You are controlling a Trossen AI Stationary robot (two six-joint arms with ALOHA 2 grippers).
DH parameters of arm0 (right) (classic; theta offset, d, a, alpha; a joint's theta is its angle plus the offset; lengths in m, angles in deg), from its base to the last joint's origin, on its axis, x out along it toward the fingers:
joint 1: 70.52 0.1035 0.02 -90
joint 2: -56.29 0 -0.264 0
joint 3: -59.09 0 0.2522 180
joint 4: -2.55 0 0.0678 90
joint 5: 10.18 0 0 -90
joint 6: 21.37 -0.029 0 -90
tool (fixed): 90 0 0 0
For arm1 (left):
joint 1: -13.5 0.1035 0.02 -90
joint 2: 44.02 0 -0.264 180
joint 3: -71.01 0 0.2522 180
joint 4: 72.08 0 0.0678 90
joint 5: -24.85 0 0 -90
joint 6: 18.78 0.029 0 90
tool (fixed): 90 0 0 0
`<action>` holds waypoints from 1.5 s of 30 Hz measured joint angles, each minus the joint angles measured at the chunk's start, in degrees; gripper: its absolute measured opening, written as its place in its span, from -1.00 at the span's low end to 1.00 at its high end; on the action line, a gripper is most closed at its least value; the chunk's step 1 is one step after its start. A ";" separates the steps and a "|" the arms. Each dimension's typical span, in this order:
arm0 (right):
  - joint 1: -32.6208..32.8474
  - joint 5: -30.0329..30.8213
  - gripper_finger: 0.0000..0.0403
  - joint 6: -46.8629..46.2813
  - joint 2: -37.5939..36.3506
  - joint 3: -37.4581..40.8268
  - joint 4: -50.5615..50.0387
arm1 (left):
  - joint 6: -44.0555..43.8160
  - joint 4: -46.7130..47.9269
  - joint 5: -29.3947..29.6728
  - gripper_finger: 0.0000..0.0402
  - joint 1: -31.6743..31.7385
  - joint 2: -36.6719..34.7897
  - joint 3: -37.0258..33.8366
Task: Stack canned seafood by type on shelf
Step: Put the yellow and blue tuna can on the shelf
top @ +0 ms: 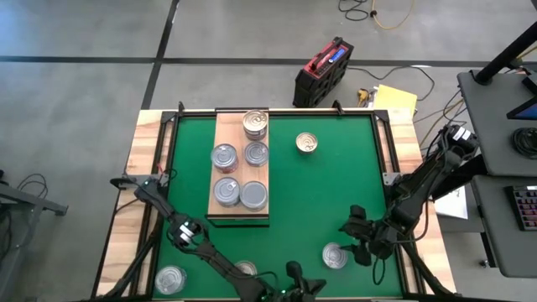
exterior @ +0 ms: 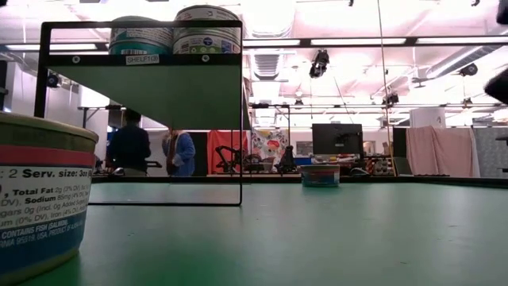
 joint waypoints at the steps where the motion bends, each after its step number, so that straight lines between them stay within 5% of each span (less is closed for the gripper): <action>1: 0.00 1.07 0.38 1.35 -0.04 -0.42 0.02 | 1.02 0.09 -0.71 -1.00 -0.35 -0.63 0.00; 7: -0.09 3.49 0.25 7.72 -0.10 -3.13 0.01 | 1.29 5.54 -4.06 -1.00 -2.49 -5.39 0.02; 17: -0.11 9.05 0.08 14.42 -0.12 -4.11 0.13 | -21.43 34.27 -10.88 -1.00 -4.21 -11.27 0.02; 26: -0.11 7.15 -0.08 16.01 -0.12 -4.09 0.18 | -27.27 47.48 -17.73 -1.00 -4.23 -12.80 0.00; 34: -2.25 -2.34 0.01 11.25 0.10 -3.95 -1.26 | -32.63 59.72 -17.14 -1.00 -4.79 -15.84 0.00; 45: -2.60 -5.07 0.21 4.70 5.05 -2.97 -2.12 | -33.15 67.55 -10.95 -1.00 -5.89 -17.43 -0.02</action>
